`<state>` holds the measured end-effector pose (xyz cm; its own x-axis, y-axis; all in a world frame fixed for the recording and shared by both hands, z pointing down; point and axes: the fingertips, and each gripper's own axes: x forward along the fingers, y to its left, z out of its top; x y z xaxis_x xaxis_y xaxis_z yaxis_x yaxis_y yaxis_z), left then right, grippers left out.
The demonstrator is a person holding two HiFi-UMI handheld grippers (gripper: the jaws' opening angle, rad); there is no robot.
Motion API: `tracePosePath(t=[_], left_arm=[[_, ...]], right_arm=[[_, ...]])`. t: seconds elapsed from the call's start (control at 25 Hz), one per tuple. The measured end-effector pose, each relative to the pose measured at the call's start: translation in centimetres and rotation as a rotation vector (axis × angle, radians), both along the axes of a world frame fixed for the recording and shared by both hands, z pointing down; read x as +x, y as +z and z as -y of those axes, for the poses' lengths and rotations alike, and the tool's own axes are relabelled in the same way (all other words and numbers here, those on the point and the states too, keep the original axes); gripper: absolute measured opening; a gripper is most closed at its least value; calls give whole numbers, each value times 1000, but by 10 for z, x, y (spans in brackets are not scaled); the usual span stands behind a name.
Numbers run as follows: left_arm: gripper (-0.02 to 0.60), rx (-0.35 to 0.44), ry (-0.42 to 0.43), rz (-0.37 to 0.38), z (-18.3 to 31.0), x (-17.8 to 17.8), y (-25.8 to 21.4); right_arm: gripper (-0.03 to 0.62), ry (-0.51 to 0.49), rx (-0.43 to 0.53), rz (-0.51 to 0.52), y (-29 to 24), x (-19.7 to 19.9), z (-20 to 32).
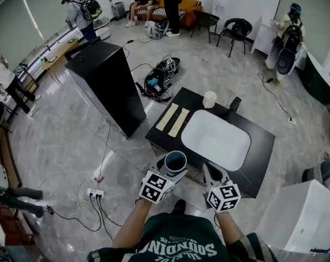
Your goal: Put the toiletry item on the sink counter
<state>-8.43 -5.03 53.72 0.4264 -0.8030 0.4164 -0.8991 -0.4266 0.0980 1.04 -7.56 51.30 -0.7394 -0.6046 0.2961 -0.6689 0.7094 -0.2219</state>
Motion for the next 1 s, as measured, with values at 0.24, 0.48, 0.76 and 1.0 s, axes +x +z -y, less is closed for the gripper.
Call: tracePosePath(t=[0.24,0.48,0.76,1.0], left_arm=[[385,16,-16,-5,33,-13,-6],[385,13,27,13,63,-9,-11],[385,6,83,19,112,-8,-5],[385,0,139,17,174,-18,2]], right_arm=[[43,5,20,7,-6,-4,21],[43,38,34,23,-15,0,43],[43,101,18,19,-6,12,77],[43,155,8,-10,4,5,128]])
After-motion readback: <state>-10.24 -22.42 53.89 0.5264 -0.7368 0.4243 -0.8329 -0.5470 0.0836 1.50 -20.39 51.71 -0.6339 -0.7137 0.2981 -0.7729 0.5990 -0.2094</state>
